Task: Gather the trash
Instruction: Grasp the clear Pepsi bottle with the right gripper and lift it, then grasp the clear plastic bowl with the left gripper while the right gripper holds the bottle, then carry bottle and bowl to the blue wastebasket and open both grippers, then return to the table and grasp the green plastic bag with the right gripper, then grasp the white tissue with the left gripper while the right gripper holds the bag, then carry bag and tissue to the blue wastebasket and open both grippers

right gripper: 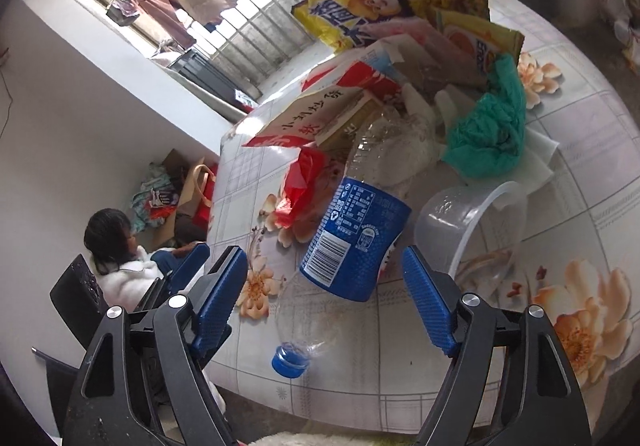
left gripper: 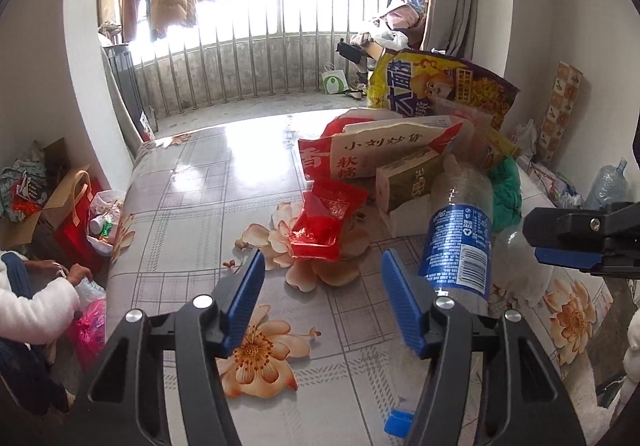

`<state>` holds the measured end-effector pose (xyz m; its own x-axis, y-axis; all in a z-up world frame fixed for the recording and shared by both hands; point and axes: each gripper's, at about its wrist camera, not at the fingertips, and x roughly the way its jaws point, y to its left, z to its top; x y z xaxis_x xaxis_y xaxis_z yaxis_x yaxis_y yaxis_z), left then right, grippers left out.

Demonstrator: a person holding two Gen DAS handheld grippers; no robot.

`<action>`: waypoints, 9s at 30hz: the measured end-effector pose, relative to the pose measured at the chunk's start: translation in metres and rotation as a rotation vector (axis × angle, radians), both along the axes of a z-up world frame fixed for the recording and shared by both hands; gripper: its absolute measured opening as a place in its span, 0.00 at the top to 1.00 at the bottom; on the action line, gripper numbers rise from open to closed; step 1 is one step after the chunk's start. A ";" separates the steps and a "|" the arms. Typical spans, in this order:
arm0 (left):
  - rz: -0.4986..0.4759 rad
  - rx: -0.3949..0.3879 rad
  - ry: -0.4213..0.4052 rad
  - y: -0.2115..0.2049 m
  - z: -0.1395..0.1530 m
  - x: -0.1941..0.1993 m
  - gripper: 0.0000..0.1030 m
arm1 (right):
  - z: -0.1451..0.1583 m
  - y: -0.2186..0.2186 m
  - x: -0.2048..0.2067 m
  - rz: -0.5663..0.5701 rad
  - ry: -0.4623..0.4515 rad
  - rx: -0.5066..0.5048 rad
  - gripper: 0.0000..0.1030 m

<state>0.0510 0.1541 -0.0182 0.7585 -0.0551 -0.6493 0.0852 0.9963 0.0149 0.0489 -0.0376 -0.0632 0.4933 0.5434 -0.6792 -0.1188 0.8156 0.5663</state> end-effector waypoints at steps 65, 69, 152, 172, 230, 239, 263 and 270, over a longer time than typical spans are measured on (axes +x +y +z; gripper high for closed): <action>-0.249 0.058 0.216 -0.160 0.008 0.011 0.95 | -0.014 -0.204 -0.059 -0.223 0.081 0.014 0.46; -0.327 -0.006 0.211 -0.183 0.031 0.011 0.95 | -0.002 -0.247 -0.077 -0.318 0.052 0.074 0.46; -0.451 -0.069 0.097 -0.151 -0.021 0.070 0.65 | -0.011 -0.144 0.074 -0.128 0.030 0.032 0.40; -0.488 -0.089 0.182 -0.157 -0.044 0.065 0.81 | -0.031 -0.160 0.062 -0.056 0.125 0.076 0.88; -0.582 -0.218 0.410 -0.206 -0.058 0.074 0.99 | -0.050 -0.249 -0.034 -0.230 0.181 0.285 0.42; -0.567 -0.230 0.406 -0.201 -0.061 0.078 0.99 | -0.061 -0.242 -0.010 -0.275 0.202 0.346 0.42; -0.882 -0.330 0.268 -0.291 0.036 0.090 0.99 | -0.031 -0.342 -0.078 -0.570 0.021 0.343 0.72; -1.087 -0.358 0.340 -0.402 0.049 0.100 0.99 | -0.027 -0.409 -0.126 -0.838 -0.024 0.249 0.72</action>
